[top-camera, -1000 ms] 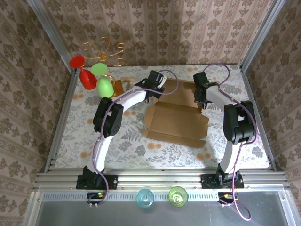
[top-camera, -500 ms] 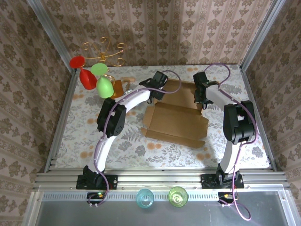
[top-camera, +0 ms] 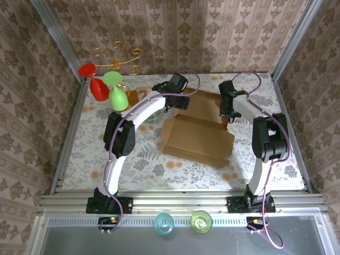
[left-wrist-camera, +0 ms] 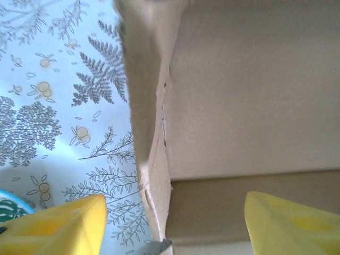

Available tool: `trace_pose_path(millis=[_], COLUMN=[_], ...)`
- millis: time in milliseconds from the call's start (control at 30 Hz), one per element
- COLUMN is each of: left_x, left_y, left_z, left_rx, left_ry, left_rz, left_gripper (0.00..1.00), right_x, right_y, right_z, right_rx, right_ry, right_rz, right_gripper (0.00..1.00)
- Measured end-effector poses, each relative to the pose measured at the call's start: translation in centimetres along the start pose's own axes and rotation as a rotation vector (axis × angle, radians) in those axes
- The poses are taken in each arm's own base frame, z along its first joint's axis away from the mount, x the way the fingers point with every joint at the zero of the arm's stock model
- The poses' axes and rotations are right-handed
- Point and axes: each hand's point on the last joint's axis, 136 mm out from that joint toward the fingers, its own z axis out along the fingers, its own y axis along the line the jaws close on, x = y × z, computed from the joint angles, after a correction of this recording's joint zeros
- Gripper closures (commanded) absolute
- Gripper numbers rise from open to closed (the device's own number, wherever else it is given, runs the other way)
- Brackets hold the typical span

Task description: Fold the paper box

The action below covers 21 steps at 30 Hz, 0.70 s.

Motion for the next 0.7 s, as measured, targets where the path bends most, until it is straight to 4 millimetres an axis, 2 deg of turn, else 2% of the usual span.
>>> trace_pose_path(millis=[67, 200, 300, 367, 400, 500, 567, 700], left_x=[-1.2, -3.6, -4.0, -3.1, -2.3, 2.2, 6.6, 13.6], left_y=[0.3, 2.1, 3.4, 3.7, 3.6, 2.3, 0.7, -2.1], left_z=[-2.0, -7.4, -11.1, -13.2, -13.8, -14.5, -14.2, -12.9], left_rx=[0.014, 0.034, 0.032, 0.027, 0.026, 0.030, 0.036, 0.058], left_ry=[-0.035, -0.122, -0.149, -0.139, -0.125, -0.033, 0.066, 0.236], left_rz=[-0.045, -0.188, -0.315, -0.404, -0.440, -0.543, -0.603, -0.709], left_gripper=[0.41, 0.49, 0.50, 0.48, 0.46, 0.34, 0.32, 0.29], right_x=[0.1, 0.2, 0.3, 0.4, 0.6, 0.8, 0.9, 1.1], right_y=[0.0, -0.4, -0.7, -0.9, -1.1, -1.5, -1.7, -1.8], right_z=[0.0, 0.1, 0.3, 0.3, 0.3, 0.5, 0.5, 0.8], right_rx=[-0.002, -0.010, -0.019, -0.024, -0.026, -0.038, -0.045, -0.059], right_ry=[0.005, 0.027, 0.047, 0.064, 0.073, 0.104, 0.125, 0.162], right_rz=[0.006, 0.040, 0.072, 0.099, 0.111, 0.155, 0.182, 0.221], right_gripper=[1.00, 1.00, 1.00, 1.00, 1.00, 1.00, 1.00, 1.00])
